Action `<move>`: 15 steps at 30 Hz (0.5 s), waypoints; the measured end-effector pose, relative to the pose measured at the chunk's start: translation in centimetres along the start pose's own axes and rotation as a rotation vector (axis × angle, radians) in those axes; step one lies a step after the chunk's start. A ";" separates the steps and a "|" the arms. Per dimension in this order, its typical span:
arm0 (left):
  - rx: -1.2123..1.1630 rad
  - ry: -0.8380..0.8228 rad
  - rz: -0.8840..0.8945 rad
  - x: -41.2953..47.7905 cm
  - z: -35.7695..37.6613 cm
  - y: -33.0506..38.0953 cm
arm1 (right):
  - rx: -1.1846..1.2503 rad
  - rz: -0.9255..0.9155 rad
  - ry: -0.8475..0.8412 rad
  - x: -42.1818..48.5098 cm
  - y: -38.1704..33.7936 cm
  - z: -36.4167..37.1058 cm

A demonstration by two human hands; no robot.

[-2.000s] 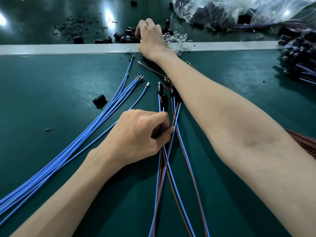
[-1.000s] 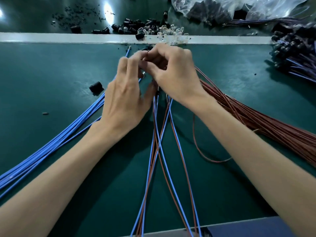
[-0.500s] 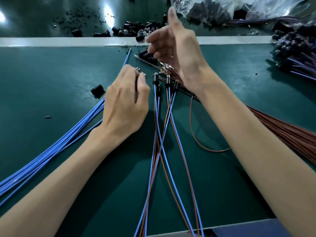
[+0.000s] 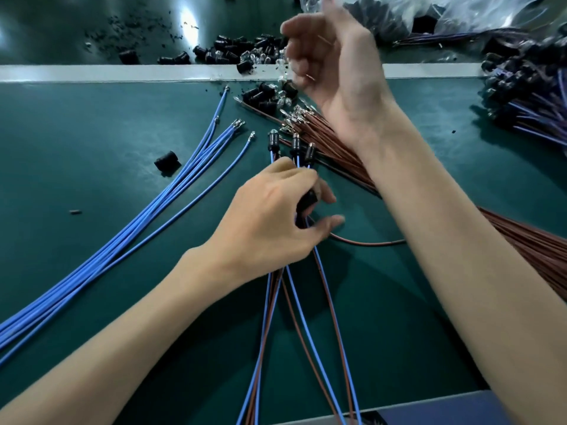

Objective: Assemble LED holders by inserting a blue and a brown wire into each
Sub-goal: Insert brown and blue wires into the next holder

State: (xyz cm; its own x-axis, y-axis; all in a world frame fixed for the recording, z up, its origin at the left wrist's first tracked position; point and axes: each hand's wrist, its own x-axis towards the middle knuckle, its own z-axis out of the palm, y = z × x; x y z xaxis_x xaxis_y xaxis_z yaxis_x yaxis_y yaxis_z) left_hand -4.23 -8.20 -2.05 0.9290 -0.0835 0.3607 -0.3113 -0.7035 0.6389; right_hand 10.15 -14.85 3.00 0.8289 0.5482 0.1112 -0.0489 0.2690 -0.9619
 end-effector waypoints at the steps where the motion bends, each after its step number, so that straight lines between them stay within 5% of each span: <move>1: 0.025 -0.084 0.023 0.0 -0.2 -0.3 | -0.169 -0.027 -0.023 -0.2 -0.2 -0.3; 5: 0.100 -0.192 0.118 0.4 -0.1 -0.9 | -0.686 -0.030 -0.165 -1.9 0.1 -0.8; 10: 0.105 -0.171 0.218 0.1 0.4 -1.3 | -0.920 -0.066 -0.317 -4.7 1.6 -0.7; 15: 0.177 0.120 0.303 0.4 -0.6 -2.4 | -0.988 -0.138 -0.354 -6.5 0.9 -2.1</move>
State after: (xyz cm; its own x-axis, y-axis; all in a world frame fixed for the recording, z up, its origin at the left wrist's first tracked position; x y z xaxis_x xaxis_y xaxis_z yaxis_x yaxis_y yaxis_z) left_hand -3.27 -6.08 -3.02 0.7665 -0.2307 0.5994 -0.5194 -0.7716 0.3672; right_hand 5.91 -19.80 0.94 0.5751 0.8045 0.1482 0.6404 -0.3300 -0.6936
